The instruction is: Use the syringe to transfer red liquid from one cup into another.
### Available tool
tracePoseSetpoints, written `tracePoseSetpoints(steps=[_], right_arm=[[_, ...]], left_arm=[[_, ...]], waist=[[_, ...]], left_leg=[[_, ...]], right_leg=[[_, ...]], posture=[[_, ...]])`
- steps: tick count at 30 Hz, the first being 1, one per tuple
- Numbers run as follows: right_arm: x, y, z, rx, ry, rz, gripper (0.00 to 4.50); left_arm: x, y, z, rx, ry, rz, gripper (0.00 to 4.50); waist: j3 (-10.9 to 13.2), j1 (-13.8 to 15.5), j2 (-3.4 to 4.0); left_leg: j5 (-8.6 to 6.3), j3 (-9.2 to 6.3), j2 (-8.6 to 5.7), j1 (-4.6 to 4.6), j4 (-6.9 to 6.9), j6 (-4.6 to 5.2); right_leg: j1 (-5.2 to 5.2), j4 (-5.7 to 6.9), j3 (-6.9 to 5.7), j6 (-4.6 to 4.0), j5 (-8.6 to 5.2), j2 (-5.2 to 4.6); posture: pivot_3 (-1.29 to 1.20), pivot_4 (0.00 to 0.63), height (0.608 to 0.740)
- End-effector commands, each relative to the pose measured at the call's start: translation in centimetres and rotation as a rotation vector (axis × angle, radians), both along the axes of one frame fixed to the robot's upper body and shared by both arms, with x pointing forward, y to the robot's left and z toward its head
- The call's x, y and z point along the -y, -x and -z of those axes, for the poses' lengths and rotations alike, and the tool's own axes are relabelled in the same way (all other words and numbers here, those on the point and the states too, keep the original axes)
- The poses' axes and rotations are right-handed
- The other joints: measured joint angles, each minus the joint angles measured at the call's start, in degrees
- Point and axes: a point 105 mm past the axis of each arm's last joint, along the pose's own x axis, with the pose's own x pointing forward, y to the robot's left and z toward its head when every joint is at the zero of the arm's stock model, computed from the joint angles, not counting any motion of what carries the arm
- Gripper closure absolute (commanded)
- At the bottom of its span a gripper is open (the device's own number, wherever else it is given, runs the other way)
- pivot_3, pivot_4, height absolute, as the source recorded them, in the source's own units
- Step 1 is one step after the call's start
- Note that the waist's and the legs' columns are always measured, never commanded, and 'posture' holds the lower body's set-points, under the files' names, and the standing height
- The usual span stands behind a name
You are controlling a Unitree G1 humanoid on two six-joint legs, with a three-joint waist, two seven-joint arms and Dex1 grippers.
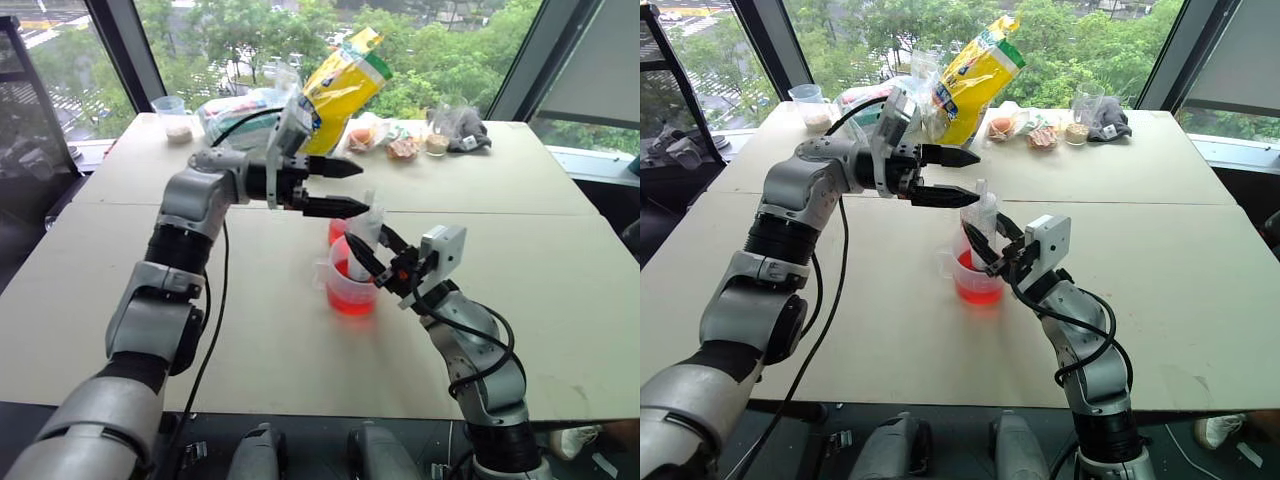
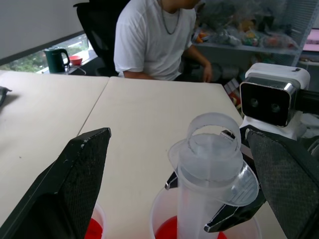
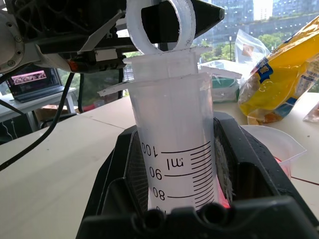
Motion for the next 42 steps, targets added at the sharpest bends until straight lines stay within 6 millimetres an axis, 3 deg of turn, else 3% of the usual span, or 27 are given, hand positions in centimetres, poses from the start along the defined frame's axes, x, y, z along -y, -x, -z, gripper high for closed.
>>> tracePoseSetpoints(steps=[1, 10, 18, 27, 30, 37, 38, 42], right_arm=[[0.0, 0.2, -0.2, 0.005, 0.003, -0.014, 3.07], [-0.2, 0.3, -0.4, 0.004, 0.013, -0.024, 3.07], [-0.1, 0.3, -0.2, -0.006, 0.027, -0.027, 3.07], [0.0, 0.3, -0.2, -0.009, 0.037, -0.027, 3.07], [0.0, 0.3, -0.2, -0.010, 0.041, -0.028, 3.07], [0.0, 0.4, 0.0, -0.023, 0.053, -0.034, 3.07], [0.0, 0.4, 0.0, -0.026, 0.056, -0.037, 3.07], [-0.2, 0.6, 0.3, -0.051, 0.059, -0.055, 3.07]], left_arm=[[-0.8, -0.5, -1.6, 0.065, 0.021, -0.031, 0.00], [-0.1, -2.2, -0.6, 0.051, 0.031, -0.077, 0.00], [1.9, -1.8, -0.6, 0.018, 0.044, 0.018, 0.00], [2.3, -1.3, -0.4, 0.003, 0.029, 0.086, 0.00], [2.5, -1.2, -0.4, -0.007, 0.040, 0.095, 0.86], [2.7, -1.1, -0.5, -0.009, 0.052, 0.110, 4.23], [2.7, -1.1, -0.5, -0.009, 0.054, 0.111, 4.47], [2.8, -1.2, -1.0, 0.002, 0.069, 0.098, 4.47]], waist=[[0.0, 0.0, 0.00], [0.0, 0.1, 0.00], [0.0, 0.1, -0.02], [0.0, 0.0, -0.02], [0.0, 0.1, -0.02], [0.0, 0.0, -0.02], [0.0, 0.0, -0.02], [0.0, 0.0, -0.02]], left_leg=[[0.00, 0.00, 0.00, 0.00, 0.00, 0.00], [0.00, 0.02, -0.01, -0.01, 0.02, 0.00], [0.00, 0.06, -0.01, -0.02, 0.02, 0.00], [0.00, 0.02, 0.00, 0.00, 0.01, 0.00], [0.00, 0.01, -0.01, -0.01, 0.02, 0.00], [0.00, 0.01, -0.01, -0.01, 0.02, 0.00], [0.00, 0.01, -0.01, -0.01, 0.02, 0.00], [0.00, -0.01, -0.01, -0.02, 0.00, 0.01]], right_leg=[[0.00, 0.00, 0.00, 0.00, 0.00, 0.00], [0.02, -0.02, 0.00, 0.00, 0.00, -0.01], [0.02, -0.02, -0.01, 0.00, 0.00, 0.01], [0.02, -0.02, -0.01, 0.00, 0.00, 0.03], [0.03, -0.02, 0.00, 0.00, 0.00, 0.02], [0.02, -0.02, 0.00, 0.00, 0.00, 0.02], [0.03, -0.02, -0.01, 0.00, 0.00, 0.02], [0.01, -0.02, -0.01, 0.00, 0.00, 0.03]], posture=[[0.00, 0.150, 0.740], [0.00, 0.150, 0.740], [0.00, 0.150, 0.740], [0.00, 0.150, 0.740], [0.00, 0.150, 0.740], [0.00, 0.150, 0.740], [0.00, 0.150, 0.740], [0.00, 0.150, 0.740]])
